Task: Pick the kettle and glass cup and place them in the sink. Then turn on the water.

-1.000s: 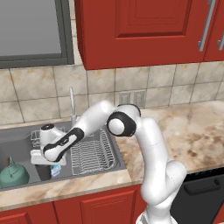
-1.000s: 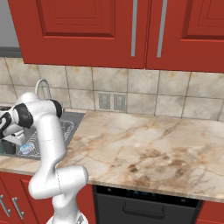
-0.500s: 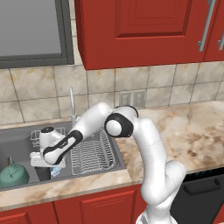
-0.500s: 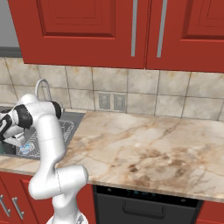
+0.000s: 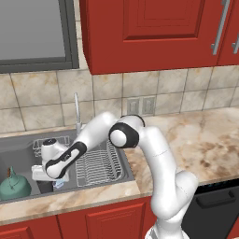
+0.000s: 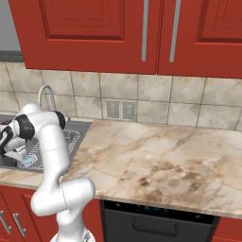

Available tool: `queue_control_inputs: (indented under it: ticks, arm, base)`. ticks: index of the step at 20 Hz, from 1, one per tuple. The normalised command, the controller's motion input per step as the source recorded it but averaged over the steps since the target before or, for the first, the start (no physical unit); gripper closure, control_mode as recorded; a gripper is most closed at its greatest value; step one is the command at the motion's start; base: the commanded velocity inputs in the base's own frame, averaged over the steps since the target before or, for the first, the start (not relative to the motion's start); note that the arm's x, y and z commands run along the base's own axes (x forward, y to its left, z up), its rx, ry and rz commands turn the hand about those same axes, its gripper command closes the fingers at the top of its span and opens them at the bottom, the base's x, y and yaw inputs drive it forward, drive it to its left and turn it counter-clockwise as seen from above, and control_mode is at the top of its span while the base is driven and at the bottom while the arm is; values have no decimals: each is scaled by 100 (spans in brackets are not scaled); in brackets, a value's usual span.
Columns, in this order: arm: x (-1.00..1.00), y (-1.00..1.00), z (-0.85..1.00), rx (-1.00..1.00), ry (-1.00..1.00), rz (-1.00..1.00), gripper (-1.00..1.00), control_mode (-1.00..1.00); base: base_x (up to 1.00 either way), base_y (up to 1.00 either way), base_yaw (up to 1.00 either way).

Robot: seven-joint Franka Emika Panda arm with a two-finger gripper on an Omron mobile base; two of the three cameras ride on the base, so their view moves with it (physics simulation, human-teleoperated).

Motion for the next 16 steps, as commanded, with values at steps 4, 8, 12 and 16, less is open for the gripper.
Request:
queue_control_inputs:
  ticks: [4, 8, 12, 16]
  arm:
    - [0, 0, -12, 0, 0, 0, 100, -100]
    - [0, 0, -13, 0, 0, 0, 100, -100]
    - [0, 0, -11, 0, 0, 0, 100, -100]
    - [0, 0, -11, 0, 0, 0, 100, -100]
  base:
    - [0, 0, 0]
    - [0, 0, 0]
    - [0, 0, 0]
    - [0, 0, 0]
